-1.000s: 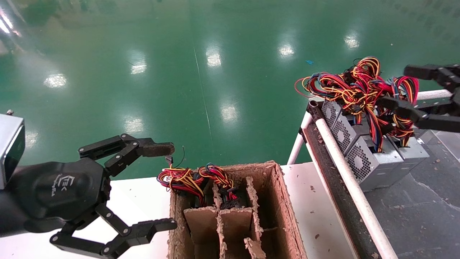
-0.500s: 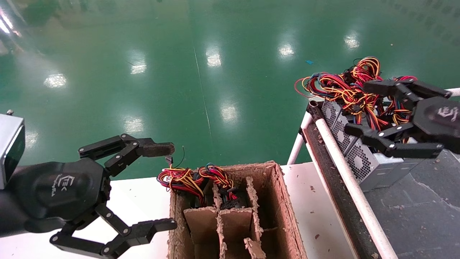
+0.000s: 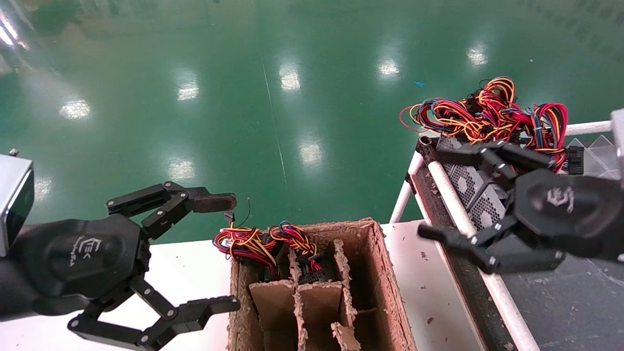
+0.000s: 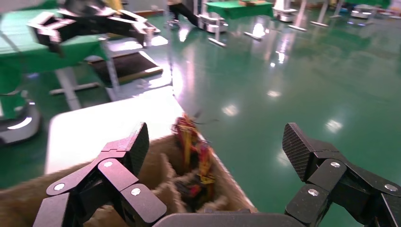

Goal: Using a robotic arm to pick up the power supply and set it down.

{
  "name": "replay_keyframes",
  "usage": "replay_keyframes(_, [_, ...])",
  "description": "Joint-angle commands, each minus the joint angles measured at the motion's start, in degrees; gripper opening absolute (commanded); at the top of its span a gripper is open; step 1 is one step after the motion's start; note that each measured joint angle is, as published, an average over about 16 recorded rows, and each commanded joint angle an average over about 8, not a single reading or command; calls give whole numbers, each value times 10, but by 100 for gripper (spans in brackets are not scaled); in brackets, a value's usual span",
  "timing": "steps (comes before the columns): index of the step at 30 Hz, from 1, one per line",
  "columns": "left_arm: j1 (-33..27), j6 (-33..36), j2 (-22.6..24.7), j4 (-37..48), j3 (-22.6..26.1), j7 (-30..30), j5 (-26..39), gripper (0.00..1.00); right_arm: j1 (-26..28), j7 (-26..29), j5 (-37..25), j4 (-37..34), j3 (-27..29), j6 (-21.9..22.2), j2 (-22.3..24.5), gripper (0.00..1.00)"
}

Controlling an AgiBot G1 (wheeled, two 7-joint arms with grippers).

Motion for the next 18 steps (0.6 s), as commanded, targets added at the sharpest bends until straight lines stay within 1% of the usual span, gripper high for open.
replay_keyframes(1, [0, 0, 0, 0, 0, 0, 0, 100, -12, 6, 6, 20, 4, 1, -1, 100])
replay_keyframes(10, [0, 0, 0, 0, 0, 0, 0, 100, -67, 34, 32, 110, 22, 4, -7, 100])
replay_keyframes(14, [0, 0, 0, 0, 0, 0, 0, 100, -85, 43, 41, 139, 27, 4, -9, 100])
replay_keyframes(18, [0, 0, 0, 0, 0, 0, 0, 100, -93, 46, 44, 152, 30, 4, -10, 100])
